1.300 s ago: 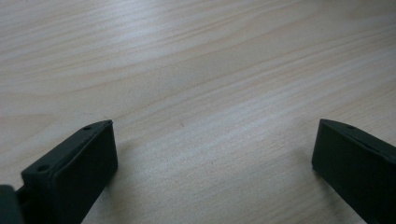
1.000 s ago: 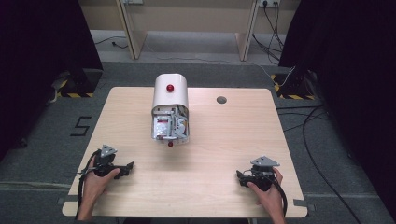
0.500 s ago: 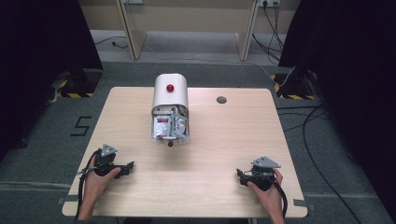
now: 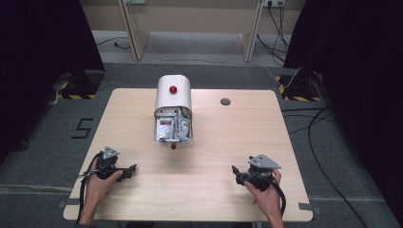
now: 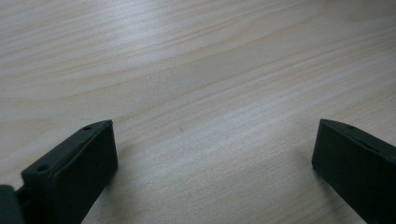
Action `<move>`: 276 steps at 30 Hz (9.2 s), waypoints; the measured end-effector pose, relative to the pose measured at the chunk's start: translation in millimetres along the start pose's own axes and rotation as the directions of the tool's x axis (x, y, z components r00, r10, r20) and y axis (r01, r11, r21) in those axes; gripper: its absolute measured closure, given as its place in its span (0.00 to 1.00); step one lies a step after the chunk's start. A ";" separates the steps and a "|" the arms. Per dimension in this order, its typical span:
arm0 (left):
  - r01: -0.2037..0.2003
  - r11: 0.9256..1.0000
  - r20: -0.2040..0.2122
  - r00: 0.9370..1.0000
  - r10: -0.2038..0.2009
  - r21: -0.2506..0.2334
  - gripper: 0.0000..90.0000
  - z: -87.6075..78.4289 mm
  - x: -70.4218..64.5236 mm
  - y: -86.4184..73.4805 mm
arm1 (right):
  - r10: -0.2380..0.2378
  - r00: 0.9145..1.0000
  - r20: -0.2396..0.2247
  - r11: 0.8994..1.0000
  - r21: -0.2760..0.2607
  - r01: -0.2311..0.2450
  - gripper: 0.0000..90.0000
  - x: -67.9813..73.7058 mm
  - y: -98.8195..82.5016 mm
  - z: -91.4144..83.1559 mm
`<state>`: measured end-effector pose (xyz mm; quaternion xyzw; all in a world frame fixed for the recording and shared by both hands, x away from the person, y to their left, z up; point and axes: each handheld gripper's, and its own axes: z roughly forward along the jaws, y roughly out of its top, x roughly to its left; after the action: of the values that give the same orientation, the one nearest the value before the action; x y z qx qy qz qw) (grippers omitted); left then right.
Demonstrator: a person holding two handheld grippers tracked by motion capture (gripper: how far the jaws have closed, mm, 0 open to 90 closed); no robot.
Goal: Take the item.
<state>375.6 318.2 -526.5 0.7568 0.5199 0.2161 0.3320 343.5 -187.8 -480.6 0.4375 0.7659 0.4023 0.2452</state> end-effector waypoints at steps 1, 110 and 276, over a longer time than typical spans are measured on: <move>-0.001 1.000 0.000 1.000 0.001 0.001 0.00 -0.1 0.1 0.0 | -0.004 1.000 -0.002 1.000 -0.001 0.004 0.26 0.6 1.5 0.6; 0.002 1.000 0.000 1.000 -0.002 -0.002 0.00 0.1 -0.1 0.0 | -0.295 0.954 -0.054 0.949 -0.133 0.286 0.74 120.6 156.4 66.9; 0.001 1.000 0.000 1.000 -0.001 0.000 0.00 0.3 0.0 0.3 | -0.071 0.995 0.067 0.979 -0.188 0.082 0.97 -32.0 50.4 22.4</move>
<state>376.0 318.0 -526.5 0.7565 0.5203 0.2162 0.3321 399.6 -191.8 -450.4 0.3941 0.7325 0.4507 0.3241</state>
